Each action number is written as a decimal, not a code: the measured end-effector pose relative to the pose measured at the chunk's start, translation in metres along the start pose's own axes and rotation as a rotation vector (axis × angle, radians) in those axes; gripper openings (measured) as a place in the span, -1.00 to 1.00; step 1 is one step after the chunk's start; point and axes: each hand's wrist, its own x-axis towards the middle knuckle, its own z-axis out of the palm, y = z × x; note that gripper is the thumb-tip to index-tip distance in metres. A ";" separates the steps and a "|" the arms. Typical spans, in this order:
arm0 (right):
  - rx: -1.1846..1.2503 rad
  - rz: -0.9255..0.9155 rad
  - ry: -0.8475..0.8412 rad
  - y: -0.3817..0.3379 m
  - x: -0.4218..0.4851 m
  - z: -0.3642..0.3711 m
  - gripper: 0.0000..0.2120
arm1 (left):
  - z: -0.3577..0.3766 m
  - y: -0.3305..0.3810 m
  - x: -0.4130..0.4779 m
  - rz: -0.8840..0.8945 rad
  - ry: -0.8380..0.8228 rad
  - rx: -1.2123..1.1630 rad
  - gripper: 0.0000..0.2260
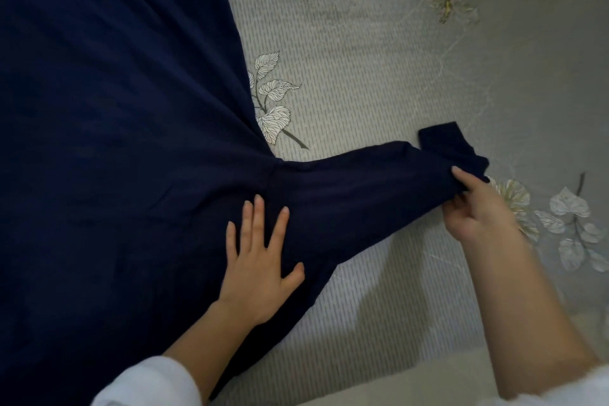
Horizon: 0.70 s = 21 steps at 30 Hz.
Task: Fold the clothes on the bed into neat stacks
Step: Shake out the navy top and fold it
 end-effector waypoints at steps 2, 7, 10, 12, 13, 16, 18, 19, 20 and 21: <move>0.142 -0.091 0.020 0.000 -0.014 0.011 -0.62 | 0.003 0.007 -0.007 0.022 -0.026 -0.012 -0.21; 0.041 -0.619 0.067 0.007 -0.064 0.086 -0.28 | 0.005 0.013 -0.020 0.049 -0.072 -0.059 -0.32; -0.409 -1.097 -0.149 0.043 -0.112 0.149 -0.32 | 0.002 0.013 -0.021 0.060 -0.099 -0.050 -0.37; -0.769 -1.329 -0.577 0.084 -0.137 0.178 -0.32 | -0.001 0.012 -0.023 0.111 -0.148 0.011 -0.42; -1.004 -1.358 -0.828 0.105 -0.145 0.186 -0.28 | -0.001 0.012 -0.025 0.155 -0.185 0.050 -0.43; -1.702 -1.217 -1.259 0.156 -0.141 0.188 -0.24 | -0.001 0.009 -0.036 0.217 -0.263 0.080 -0.35; -1.916 -1.111 -1.258 0.173 -0.127 0.177 -0.30 | -0.001 0.003 -0.046 0.238 -0.296 0.030 -0.41; -1.945 -1.071 -1.226 0.176 -0.120 0.171 -0.33 | -0.002 -0.001 -0.050 0.262 -0.304 -0.001 -0.48; -1.945 -1.051 -1.187 0.176 -0.114 0.165 -0.36 | -0.001 -0.006 -0.055 0.304 -0.250 0.000 -0.53; -1.930 -1.055 -1.144 0.176 -0.109 0.160 -0.38 | 0.000 -0.012 -0.059 0.360 -0.162 0.018 -0.56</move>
